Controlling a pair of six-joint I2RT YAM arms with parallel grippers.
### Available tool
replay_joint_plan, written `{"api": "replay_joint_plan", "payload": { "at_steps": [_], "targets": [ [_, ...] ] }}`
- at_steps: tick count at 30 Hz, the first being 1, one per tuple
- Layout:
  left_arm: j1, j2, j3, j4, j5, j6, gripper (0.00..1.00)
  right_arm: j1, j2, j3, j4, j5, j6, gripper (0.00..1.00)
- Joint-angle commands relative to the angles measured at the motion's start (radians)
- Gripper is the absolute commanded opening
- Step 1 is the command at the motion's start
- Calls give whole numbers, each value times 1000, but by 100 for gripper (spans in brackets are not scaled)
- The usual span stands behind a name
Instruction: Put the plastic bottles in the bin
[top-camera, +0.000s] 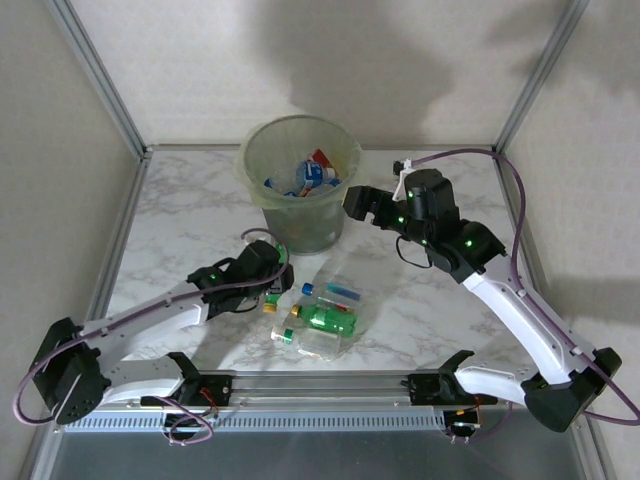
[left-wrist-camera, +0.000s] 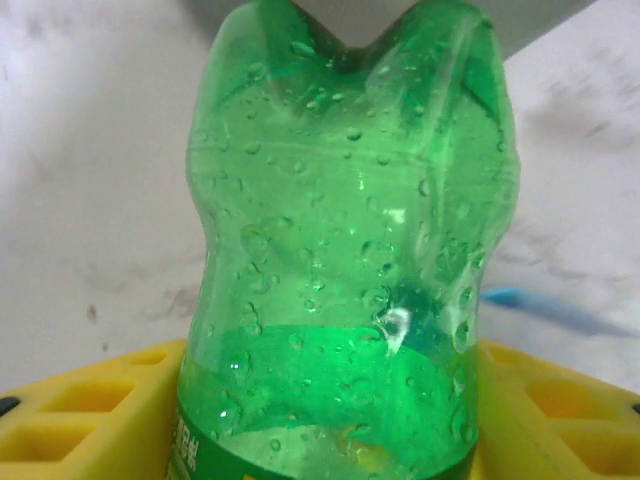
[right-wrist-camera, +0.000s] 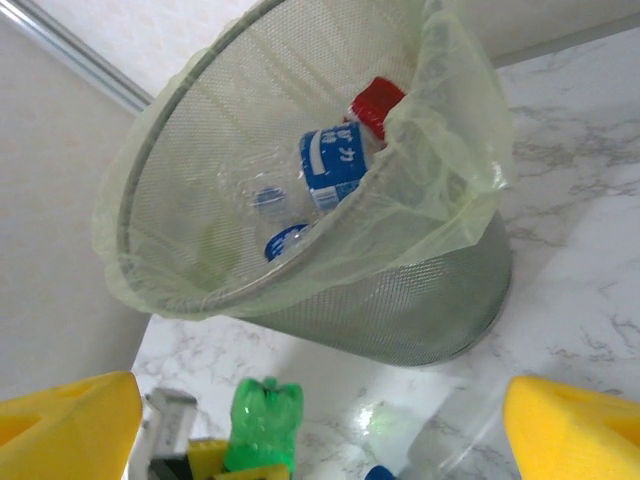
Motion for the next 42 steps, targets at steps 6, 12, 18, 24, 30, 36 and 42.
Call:
{"api": "replay_joint_plan", "payload": {
  "at_steps": [6,12,18,24,30,36,42],
  "targets": [
    [-19,-129,145,12,33,253,58,-16,47,60,48,-256,0,97],
    [-37,-155,230,18,69,374,58,-17,71,73,68,-369,6,98],
    [-42,-146,306,18,133,448,58,-11,86,63,100,-465,7,99],
    [-69,-114,355,5,174,504,59,18,106,78,114,-482,4,99],
    [-83,-79,386,-17,185,538,60,35,120,99,117,-484,-7,98],
    [-90,-66,397,-13,197,551,60,35,134,100,123,-488,-5,95],
    [-91,-67,399,-12,193,562,60,64,146,90,135,-496,1,92]
  ]
}}
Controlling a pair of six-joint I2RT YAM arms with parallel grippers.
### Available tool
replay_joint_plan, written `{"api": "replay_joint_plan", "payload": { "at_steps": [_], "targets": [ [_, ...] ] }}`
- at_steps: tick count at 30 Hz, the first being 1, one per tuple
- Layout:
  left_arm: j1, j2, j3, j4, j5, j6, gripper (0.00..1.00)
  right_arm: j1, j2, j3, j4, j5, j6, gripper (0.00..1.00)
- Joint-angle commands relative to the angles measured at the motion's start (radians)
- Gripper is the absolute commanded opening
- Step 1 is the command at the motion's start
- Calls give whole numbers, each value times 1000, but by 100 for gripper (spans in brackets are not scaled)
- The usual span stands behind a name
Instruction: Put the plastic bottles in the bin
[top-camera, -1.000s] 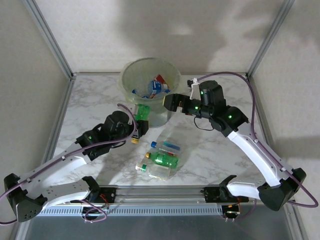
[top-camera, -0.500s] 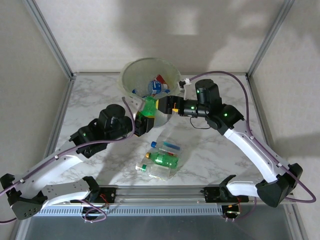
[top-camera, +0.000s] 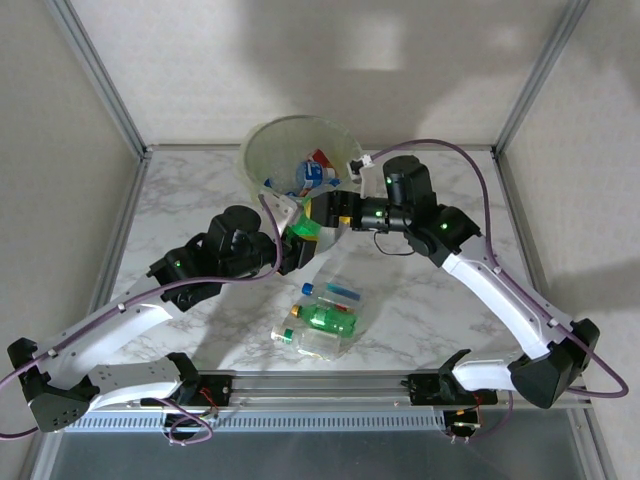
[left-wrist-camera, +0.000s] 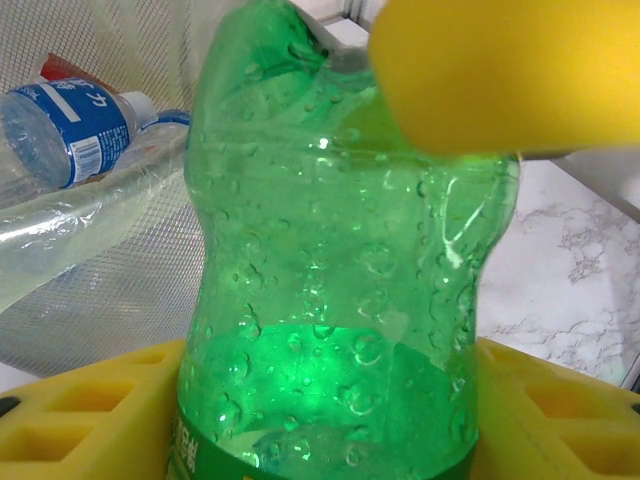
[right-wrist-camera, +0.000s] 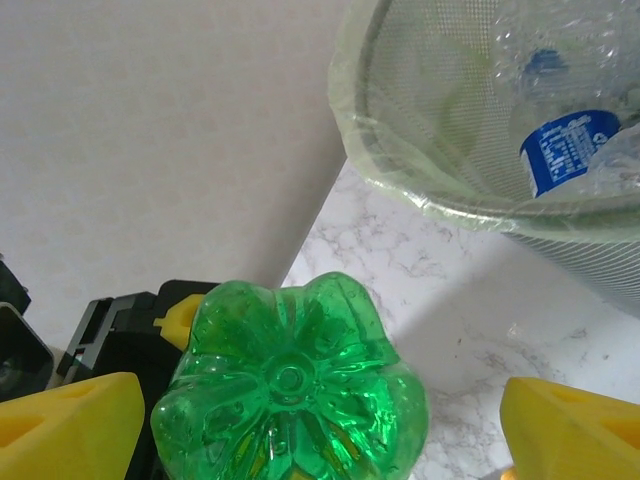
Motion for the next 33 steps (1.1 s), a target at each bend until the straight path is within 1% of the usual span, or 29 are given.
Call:
{"api": "replay_joint_plan", "payload": {
  "at_steps": [1,4,12,15,18,22,24,27,31,33],
  "targets": [
    [-12,-1,38,0,15,27,60,25,5,19,32,-25,-1,91],
    [-12,2,35,0,20,27,60,33,10,11,43,-28,5,90],
    [-12,-3,22,9,9,22,60,36,4,-4,48,-4,13,76],
    [-13,-4,18,16,-2,19,61,37,4,-6,45,4,13,71],
    [-13,-4,16,22,-20,15,64,36,1,-4,40,17,14,67],
    [-12,-10,7,36,-48,6,73,36,-9,-3,31,49,13,64],
    [-12,-13,0,43,-62,0,82,37,-19,-4,35,67,17,63],
    [-12,-22,-4,53,-98,-16,99,34,-39,1,54,117,34,62],
    [1,-75,-17,104,-159,-62,99,3,-62,12,145,179,101,63],
    [16,-110,-25,136,-197,-99,99,-40,-64,15,214,203,157,65]
  ]
}}
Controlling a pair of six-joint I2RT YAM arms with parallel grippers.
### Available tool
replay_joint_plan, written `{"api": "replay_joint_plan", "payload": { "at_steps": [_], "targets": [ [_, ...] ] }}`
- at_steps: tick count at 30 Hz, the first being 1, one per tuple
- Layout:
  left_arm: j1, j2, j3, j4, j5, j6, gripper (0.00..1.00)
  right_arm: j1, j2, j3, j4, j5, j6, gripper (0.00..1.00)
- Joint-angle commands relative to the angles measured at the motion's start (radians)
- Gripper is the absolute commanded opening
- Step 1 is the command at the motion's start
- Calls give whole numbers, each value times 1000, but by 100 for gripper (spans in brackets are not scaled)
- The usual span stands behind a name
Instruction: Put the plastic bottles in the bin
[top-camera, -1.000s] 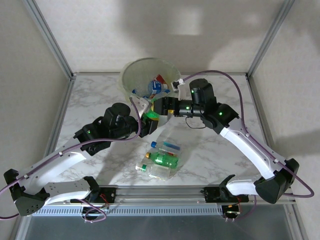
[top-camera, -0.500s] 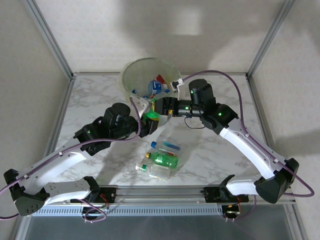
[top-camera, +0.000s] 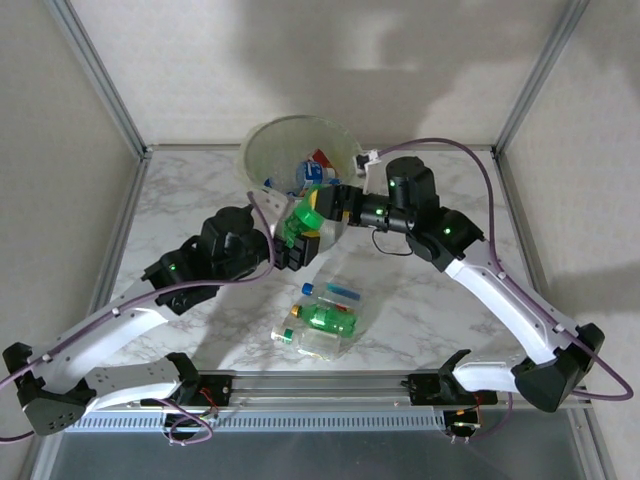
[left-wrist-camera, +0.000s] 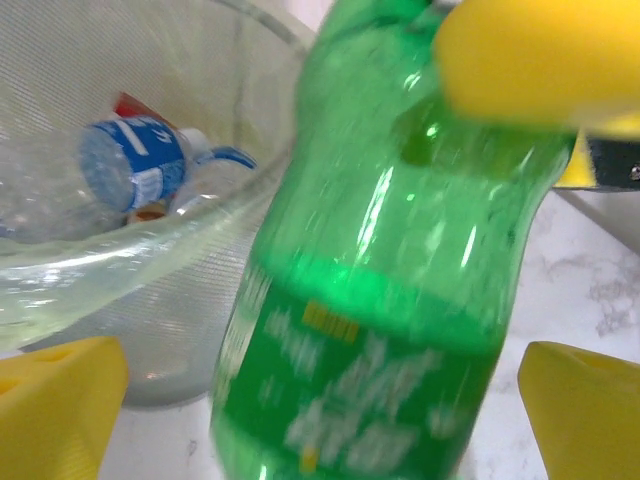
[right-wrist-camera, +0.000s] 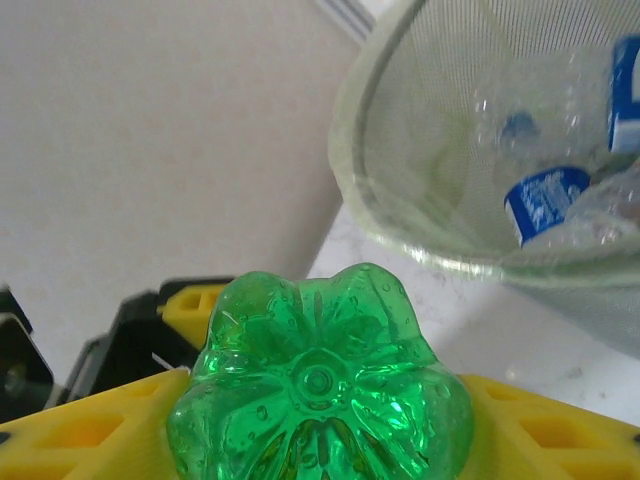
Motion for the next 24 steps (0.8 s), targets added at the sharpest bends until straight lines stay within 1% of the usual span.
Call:
{"api": "replay_joint_plan", "payload": {
  "at_steps": [1,3,7,8,10,12,17,21,22,23,24],
  "targets": [
    [29,-81,-9,95,-96,-84,99,-62,-24,21,178,74,112,66],
    [68,-111,-6,115,-106,-150,99,-101,3,33,265,76,178,67],
    [146,-145,-27,112,-114,-268,99,-143,100,80,368,113,285,66],
    [169,-154,-46,112,-109,-302,99,-150,127,89,395,125,315,66],
    [207,-178,-104,114,-91,-367,100,-164,180,102,464,106,375,66],
    [225,-207,-169,128,-66,-423,99,-167,242,128,496,119,416,65],
    [226,-250,-289,164,-15,-503,95,-166,362,200,484,160,469,65],
    [226,-258,-329,161,-6,-507,93,-167,443,268,423,180,484,65],
    [226,-257,-331,153,-13,-501,92,-166,466,292,400,179,486,66],
    [226,-258,-330,143,-18,-492,92,-168,488,318,379,177,484,70],
    [226,-257,-328,135,-22,-483,92,-167,504,340,357,174,481,76]
  ]
}}
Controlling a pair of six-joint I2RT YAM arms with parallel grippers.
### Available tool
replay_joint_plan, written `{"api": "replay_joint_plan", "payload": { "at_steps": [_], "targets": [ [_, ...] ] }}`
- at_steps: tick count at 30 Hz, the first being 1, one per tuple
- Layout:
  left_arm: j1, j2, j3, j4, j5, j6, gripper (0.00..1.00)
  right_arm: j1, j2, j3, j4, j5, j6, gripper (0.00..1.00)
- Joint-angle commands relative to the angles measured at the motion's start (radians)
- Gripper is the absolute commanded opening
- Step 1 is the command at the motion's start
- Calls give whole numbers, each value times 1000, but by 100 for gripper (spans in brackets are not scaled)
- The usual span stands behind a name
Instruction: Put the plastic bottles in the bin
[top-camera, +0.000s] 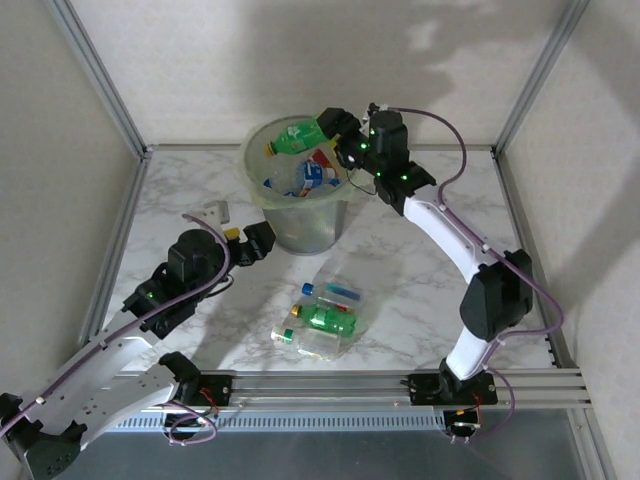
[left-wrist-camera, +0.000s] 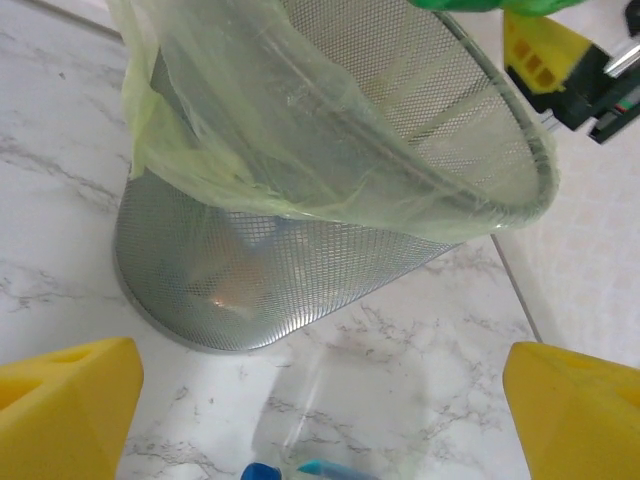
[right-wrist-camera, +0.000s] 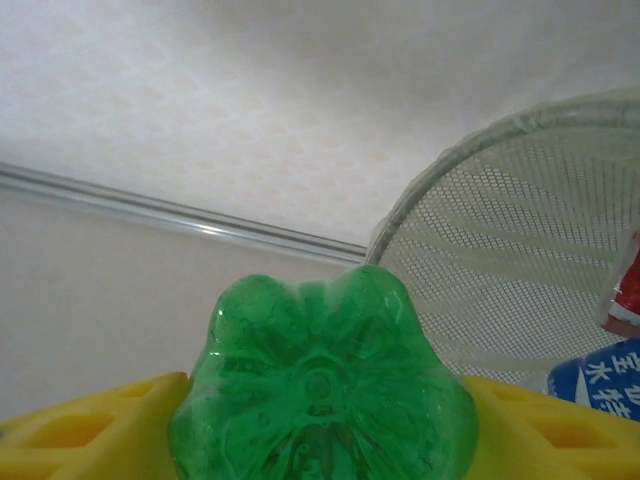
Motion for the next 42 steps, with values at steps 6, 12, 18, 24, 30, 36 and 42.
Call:
{"api": "replay_joint_plan", "payload": {
  "at_steps": [6,12,18,24,30,36,42],
  "targets": [
    [7,-11,10,-26,-1,27,92,-8,66,142,-90,40,5,86],
    [7,1,2,-25,2,38,91,-12,28,114,-93,59,-21,86],
    [7,24,15,-27,25,55,88,-11,-40,99,-116,92,-89,86],
    [-9,48,22,-57,65,89,83,-10,-168,25,-168,96,-215,86],
    [-131,89,22,-79,56,143,81,-10,-369,-156,-280,117,-407,86],
    [-240,145,7,-96,57,158,79,-9,-588,-374,-432,133,-548,88],
    [-276,181,-39,-72,85,116,78,5,-751,-573,-547,120,-578,90]
  ]
}}
